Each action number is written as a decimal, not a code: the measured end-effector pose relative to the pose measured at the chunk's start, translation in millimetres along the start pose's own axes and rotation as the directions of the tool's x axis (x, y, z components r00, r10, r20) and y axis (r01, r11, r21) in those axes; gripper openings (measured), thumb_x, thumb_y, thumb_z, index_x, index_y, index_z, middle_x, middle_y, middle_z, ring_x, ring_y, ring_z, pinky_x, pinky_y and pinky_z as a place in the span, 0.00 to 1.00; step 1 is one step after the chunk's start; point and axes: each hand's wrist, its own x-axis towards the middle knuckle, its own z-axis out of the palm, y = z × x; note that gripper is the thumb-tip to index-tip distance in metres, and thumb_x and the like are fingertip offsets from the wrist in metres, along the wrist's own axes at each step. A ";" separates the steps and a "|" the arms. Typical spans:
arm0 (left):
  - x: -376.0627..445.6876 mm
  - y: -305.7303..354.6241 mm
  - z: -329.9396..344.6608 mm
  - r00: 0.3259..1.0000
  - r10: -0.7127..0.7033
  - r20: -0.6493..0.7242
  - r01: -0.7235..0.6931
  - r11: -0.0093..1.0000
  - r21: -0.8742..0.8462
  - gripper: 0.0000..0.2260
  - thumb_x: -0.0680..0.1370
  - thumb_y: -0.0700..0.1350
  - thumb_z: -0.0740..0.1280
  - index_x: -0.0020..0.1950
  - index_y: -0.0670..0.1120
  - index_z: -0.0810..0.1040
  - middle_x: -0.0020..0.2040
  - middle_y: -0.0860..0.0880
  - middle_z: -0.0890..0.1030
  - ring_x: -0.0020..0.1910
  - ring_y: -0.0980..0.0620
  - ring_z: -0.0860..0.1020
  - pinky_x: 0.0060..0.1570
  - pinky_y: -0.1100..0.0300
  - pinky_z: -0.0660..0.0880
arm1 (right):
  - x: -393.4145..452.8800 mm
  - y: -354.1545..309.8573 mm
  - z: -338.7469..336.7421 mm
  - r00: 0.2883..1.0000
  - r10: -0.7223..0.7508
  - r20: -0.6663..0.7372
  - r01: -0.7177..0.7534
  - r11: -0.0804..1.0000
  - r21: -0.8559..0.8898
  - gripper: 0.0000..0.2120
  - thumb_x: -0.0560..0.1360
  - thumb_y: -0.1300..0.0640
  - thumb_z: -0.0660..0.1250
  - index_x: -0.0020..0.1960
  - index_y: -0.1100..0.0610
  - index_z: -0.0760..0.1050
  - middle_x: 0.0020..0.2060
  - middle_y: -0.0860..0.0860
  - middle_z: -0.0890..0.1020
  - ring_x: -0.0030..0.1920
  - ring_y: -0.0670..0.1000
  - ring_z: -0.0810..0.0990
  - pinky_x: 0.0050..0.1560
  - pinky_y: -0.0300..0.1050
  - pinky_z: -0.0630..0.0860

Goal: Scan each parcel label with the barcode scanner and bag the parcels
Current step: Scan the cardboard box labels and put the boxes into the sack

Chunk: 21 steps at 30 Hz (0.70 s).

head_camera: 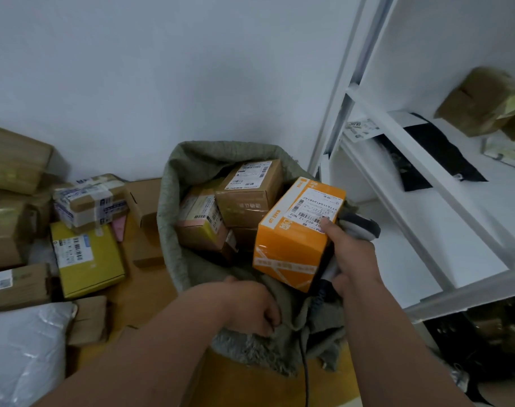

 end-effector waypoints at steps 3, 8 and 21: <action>-8.0 14.7 -5.1 0.992 0.069 0.106 -0.061 0.995 -0.076 0.13 0.78 0.49 0.68 0.62 0.49 0.79 0.62 0.52 0.78 0.57 0.52 0.75 0.56 0.58 0.70 | -6.1 -3.1 2.0 0.999 -0.049 -0.007 0.048 0.997 -0.057 0.43 0.65 0.49 0.82 0.73 0.55 0.65 0.62 0.55 0.80 0.58 0.58 0.81 0.57 0.60 0.79; -18.4 31.8 -12.5 0.968 0.144 0.205 -0.139 0.990 -0.038 0.17 0.79 0.49 0.68 0.67 0.48 0.75 0.67 0.51 0.74 0.62 0.50 0.72 0.56 0.57 0.68 | -22.0 14.3 -3.1 0.975 -0.214 -0.056 0.183 0.924 -0.335 0.42 0.69 0.48 0.79 0.72 0.57 0.58 0.66 0.56 0.74 0.65 0.60 0.75 0.63 0.61 0.75; -9.1 24.1 -14.9 0.749 0.039 -0.661 -0.090 0.995 -0.043 0.24 0.81 0.53 0.61 0.76 0.57 0.60 0.69 0.52 0.68 0.64 0.51 0.71 0.62 0.53 0.72 | -33.0 31.5 -55.4 0.998 -0.069 0.002 0.065 0.926 -0.371 0.16 0.73 0.60 0.74 0.58 0.60 0.73 0.43 0.60 0.84 0.33 0.54 0.82 0.32 0.47 0.79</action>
